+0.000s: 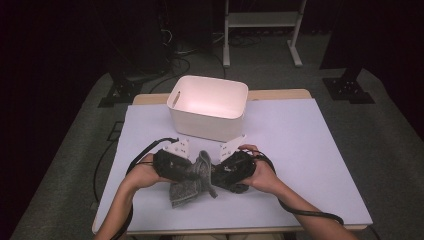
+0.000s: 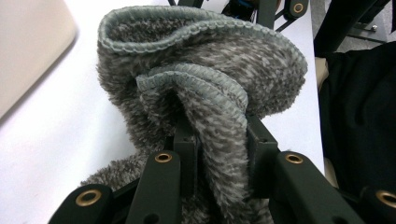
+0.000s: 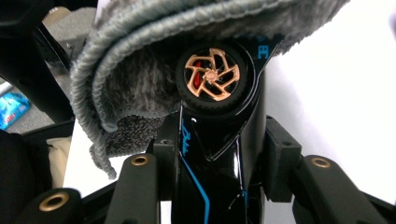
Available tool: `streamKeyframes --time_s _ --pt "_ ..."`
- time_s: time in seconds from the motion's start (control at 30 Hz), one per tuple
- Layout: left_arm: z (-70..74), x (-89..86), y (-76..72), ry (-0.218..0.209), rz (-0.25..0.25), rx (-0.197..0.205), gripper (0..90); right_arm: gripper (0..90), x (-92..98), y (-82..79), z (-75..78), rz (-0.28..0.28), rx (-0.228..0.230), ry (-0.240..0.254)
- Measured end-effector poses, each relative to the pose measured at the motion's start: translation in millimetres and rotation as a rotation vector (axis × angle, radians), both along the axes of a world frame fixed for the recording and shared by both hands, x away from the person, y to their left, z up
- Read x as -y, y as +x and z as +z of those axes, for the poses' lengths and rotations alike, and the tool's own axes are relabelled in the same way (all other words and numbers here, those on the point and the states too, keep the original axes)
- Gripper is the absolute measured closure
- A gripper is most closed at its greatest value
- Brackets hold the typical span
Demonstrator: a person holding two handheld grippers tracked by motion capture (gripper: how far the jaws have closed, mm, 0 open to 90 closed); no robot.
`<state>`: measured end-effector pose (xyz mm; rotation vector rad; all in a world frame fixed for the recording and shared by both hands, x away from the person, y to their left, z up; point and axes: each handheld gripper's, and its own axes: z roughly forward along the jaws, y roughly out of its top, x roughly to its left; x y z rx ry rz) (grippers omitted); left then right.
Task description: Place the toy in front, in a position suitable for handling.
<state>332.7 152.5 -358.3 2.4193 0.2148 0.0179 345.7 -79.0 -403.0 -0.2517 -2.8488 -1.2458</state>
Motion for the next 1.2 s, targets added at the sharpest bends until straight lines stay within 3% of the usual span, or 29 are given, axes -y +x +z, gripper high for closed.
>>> streamKeyframes --time_s 0.27,0.33,0.57,0.73,0.9,0.97,1.1,1.2 --pt "-4.4 9.3 -0.4 0.005 -0.024 -0.01 71.1 56.1 16.0 -4.7 -14.4 -0.017 0.004 -0.011" --pt "-6.0 14.0 0.7 0.005 -0.034 -0.015 71.1 56.1 23.4 -4.8 -14.4 -0.028 -0.001 0.006" --pt "-5.1 29.0 3.4 0.013 -0.058 -0.014 71.1 56.0 42.6 -10.2 -14.6 -0.037 0.008 -0.001" --pt "-7.9 38.4 3.6 0.013 -0.077 -0.025 71.1 56.0 54.9 -11.8 -14.9 -0.054 -0.012 -0.012" --pt "-19.2 41.4 5.5 0.026 -0.075 -0.047 71.1 56.1 58.8 -15.3 -13.6 -0.054 -0.005 -0.025" --pt "-23.4 38.5 6.9 0.016 -0.066 -0.058 71.1 56.2 60.7 -16.1 -13.8 -0.058 0.001 -0.012" --pt "-28.7 38.3 6.7 0.003 -0.065 -0.069 71.2 56.2 61.5 -13.6 -12.0 -0.06 -0.03 0.04" --pt "-24.3 37.7 6.9 -0.041 -0.07 -0.07 71.9 56.2 55.3 -13.7 -9.8 -0.047 -0.028 0.058"
